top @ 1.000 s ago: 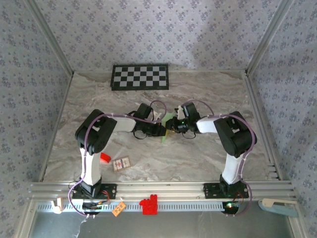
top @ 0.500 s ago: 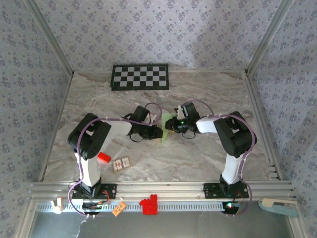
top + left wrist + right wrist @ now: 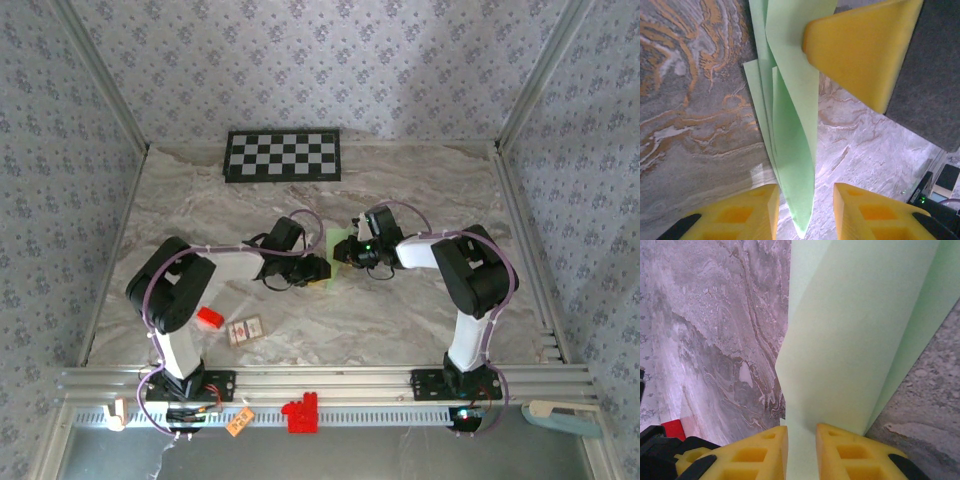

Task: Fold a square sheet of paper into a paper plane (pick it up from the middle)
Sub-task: Fold the wing for the fifth time at the center of the table.

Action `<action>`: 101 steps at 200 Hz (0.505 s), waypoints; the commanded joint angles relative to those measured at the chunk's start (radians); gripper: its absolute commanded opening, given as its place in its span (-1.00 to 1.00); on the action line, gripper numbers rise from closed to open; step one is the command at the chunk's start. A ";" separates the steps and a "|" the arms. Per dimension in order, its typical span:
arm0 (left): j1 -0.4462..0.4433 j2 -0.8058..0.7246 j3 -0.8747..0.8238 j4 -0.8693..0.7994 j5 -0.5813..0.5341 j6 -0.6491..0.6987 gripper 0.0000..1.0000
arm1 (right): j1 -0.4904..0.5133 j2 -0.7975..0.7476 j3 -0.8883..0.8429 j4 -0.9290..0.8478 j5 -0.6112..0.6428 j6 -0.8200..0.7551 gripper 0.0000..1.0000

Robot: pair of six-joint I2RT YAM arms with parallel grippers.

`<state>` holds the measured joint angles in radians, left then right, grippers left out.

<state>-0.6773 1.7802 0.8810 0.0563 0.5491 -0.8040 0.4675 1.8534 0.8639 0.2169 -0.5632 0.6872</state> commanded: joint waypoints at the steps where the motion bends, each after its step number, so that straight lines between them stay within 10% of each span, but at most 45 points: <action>1: -0.011 -0.002 0.016 -0.002 -0.014 -0.044 -0.35 | 0.019 0.012 0.007 -0.048 0.035 -0.006 -0.53; 101: -0.024 0.065 0.081 -0.059 -0.002 -0.031 -0.57 | 0.018 0.013 0.006 -0.043 0.032 -0.005 -0.53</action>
<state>-0.6941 1.8133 0.9245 0.0418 0.5453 -0.8391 0.4694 1.8534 0.8669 0.2127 -0.5606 0.6872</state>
